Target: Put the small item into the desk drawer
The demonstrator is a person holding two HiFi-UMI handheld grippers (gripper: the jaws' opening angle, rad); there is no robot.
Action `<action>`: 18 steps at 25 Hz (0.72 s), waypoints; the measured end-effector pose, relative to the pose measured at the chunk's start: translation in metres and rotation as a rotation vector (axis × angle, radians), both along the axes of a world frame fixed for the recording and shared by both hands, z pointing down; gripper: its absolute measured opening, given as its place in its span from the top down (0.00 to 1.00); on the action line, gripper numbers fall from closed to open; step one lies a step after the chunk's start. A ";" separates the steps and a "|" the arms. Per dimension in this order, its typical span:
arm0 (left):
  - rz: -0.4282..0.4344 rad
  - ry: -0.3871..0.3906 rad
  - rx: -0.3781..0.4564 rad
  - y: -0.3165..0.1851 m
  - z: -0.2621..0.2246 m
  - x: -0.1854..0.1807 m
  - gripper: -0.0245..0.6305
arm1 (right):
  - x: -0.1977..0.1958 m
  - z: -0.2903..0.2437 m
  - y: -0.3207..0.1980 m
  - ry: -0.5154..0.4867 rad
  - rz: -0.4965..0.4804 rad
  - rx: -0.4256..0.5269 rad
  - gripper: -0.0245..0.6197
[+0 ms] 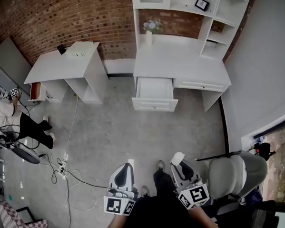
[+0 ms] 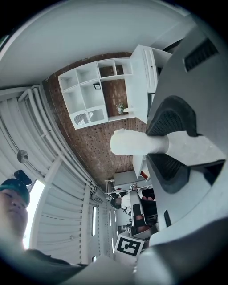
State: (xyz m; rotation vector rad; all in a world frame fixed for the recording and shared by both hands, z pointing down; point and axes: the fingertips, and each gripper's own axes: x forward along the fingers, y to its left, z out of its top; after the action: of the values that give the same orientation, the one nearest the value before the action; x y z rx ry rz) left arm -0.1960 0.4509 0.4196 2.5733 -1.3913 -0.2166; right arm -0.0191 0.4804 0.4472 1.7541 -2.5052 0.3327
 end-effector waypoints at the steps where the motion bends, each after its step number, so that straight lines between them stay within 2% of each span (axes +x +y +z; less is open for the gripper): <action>1: -0.008 0.002 0.004 -0.013 -0.002 0.008 0.93 | 0.008 0.000 -0.013 0.000 -0.004 0.004 0.74; 5: -0.005 -0.009 0.042 -0.060 -0.017 0.052 0.93 | 0.043 -0.003 -0.060 -0.004 -0.022 0.024 0.74; 10: -0.009 -0.026 0.086 -0.093 -0.034 0.101 0.93 | 0.083 -0.014 -0.103 -0.007 -0.060 0.054 0.74; 14: -0.022 -0.035 0.079 -0.122 -0.040 0.130 0.93 | 0.110 -0.020 -0.138 -0.019 -0.081 0.054 0.74; 18: -0.026 -0.053 0.060 -0.149 -0.038 0.145 0.93 | 0.122 -0.017 -0.167 -0.034 -0.093 0.036 0.74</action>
State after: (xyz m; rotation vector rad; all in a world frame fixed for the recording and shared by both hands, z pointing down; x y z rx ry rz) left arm -0.0512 0.3024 0.3817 2.6289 -1.4589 -0.1982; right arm 0.1032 0.3135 0.4305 1.6514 -2.6214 0.3162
